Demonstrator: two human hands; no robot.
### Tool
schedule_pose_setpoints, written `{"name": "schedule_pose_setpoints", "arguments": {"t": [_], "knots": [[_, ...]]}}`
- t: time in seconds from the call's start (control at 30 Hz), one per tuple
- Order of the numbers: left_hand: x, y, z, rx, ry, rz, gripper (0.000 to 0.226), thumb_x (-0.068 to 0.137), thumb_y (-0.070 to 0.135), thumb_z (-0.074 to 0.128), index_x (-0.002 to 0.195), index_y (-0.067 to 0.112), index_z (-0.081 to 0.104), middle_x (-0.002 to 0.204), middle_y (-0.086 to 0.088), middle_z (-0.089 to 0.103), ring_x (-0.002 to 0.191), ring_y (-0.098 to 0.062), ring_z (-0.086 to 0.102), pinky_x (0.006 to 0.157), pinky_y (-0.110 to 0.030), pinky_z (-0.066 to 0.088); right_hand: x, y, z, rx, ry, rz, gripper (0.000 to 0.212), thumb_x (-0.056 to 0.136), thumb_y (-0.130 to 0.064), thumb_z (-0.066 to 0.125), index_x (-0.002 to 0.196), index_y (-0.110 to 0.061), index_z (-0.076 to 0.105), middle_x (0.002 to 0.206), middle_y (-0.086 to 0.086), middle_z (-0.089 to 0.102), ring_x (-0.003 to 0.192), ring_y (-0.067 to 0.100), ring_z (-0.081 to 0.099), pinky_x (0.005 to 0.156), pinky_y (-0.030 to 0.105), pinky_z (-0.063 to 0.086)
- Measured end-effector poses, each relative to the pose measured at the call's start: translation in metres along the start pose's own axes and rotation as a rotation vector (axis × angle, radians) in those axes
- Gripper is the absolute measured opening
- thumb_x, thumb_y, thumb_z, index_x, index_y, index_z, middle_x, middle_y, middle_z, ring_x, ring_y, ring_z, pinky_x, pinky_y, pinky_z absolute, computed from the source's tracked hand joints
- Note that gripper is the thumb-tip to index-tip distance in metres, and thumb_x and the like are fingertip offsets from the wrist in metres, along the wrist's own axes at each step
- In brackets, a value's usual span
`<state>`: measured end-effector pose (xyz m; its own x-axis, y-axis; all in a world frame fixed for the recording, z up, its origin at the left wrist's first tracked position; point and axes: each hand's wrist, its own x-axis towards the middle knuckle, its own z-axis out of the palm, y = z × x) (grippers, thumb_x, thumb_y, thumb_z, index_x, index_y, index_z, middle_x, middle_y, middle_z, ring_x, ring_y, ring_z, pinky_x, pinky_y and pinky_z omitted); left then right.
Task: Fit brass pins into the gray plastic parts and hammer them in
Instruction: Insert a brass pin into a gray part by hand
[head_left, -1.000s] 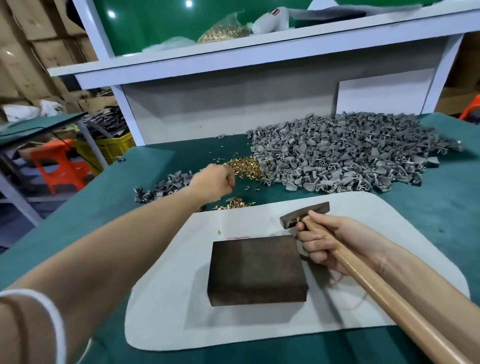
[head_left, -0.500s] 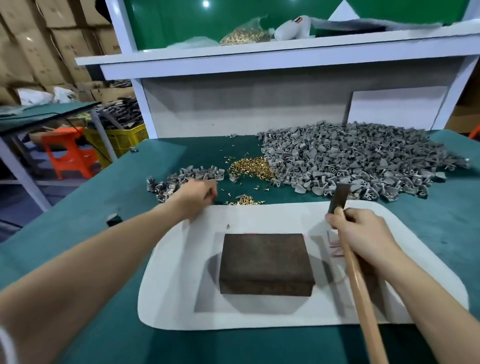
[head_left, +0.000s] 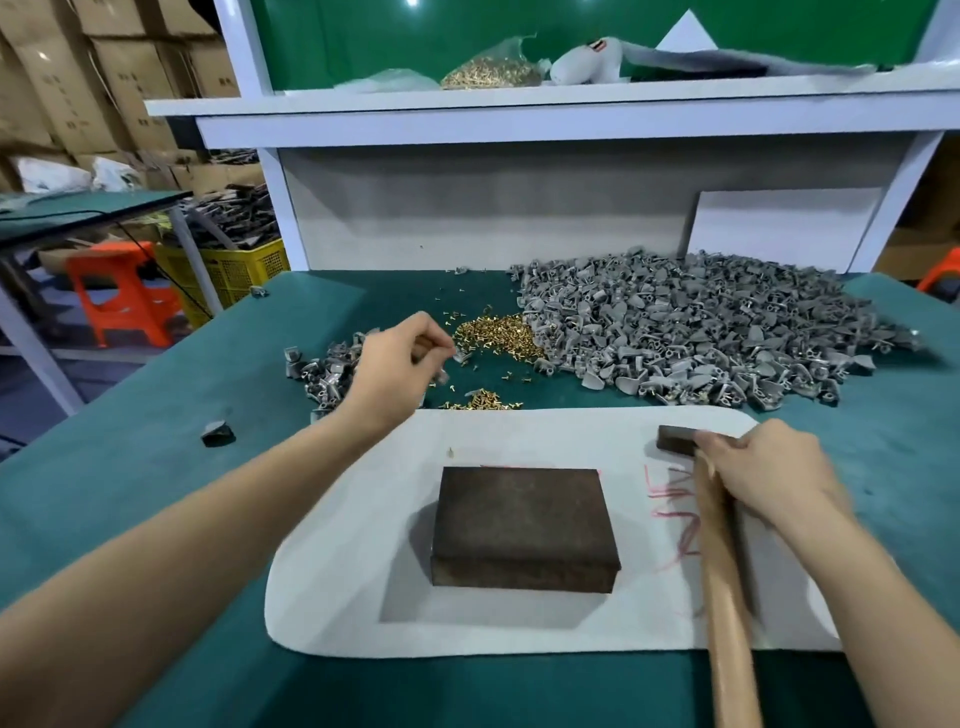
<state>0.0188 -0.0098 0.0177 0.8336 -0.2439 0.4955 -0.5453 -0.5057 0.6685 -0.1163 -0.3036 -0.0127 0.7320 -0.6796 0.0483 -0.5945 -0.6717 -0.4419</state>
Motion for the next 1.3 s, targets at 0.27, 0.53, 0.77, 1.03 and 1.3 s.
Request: {"name": "schedule_pose_setpoints", "arguments": {"t": [0.27,0.53,0.77,1.03,1.3], "knots": [[-0.074,0.042,0.029,-0.625,0.008,-0.161,0.024,0.087,-0.007,0.06,0.077,0.015,0.063,0.079,-0.001,0.07,0.063,-0.011,0.062,0.063,-0.019,0.051,-0.058,-0.046,-0.004,0.501,0.193,-0.612,0.03,0.085,-0.031,0.064,0.059,-0.016,0.059,0.048,-0.005,0.054,0.048,0.009,0.045,0.05,0.018,0.032],[-0.08,0.043,0.024,-0.512,-0.014,-0.057,0.019,0.084,-0.003,0.063,0.083,0.016,0.066,0.077,0.008,0.069,0.07,-0.01,0.066,0.068,-0.016,0.05,-0.096,-0.099,0.022,0.501,-0.032,-0.874,0.025,0.071,-0.027,0.081,0.084,-0.017,0.061,0.061,-0.009,0.058,0.064,0.006,0.055,0.06,0.016,0.043],[-0.083,0.043,0.027,-0.416,-0.019,0.013,0.012,0.083,-0.002,0.064,0.082,0.01,0.065,0.079,0.006,0.068,0.069,-0.009,0.067,0.068,-0.014,0.05,-0.1,-0.084,0.021,0.557,-0.073,-0.995,0.008,0.073,-0.013,0.07,0.081,-0.015,0.069,0.075,-0.008,0.065,0.07,0.007,0.06,0.068,0.016,0.046],[-0.083,0.042,0.025,-0.451,-0.034,-0.043,0.014,0.085,0.004,0.066,0.083,0.018,0.063,0.081,0.008,0.07,0.069,-0.008,0.068,0.065,-0.025,0.055,-0.1,-0.081,0.024,0.534,-0.114,-0.923,0.013,0.071,-0.025,0.072,0.062,-0.017,0.066,0.057,-0.009,0.053,0.074,0.009,0.047,0.067,0.014,0.036],[-0.084,0.048,0.02,-0.457,-0.102,0.119,0.009,0.08,0.015,0.07,0.081,0.024,0.066,0.108,0.011,0.066,0.104,-0.008,0.06,0.081,-0.02,0.047,-0.095,-0.079,0.02,0.931,-0.088,-0.78,0.024,0.08,0.002,0.068,0.089,-0.02,0.063,0.083,-0.003,0.066,0.081,0.011,0.063,0.077,0.017,0.049]]}}
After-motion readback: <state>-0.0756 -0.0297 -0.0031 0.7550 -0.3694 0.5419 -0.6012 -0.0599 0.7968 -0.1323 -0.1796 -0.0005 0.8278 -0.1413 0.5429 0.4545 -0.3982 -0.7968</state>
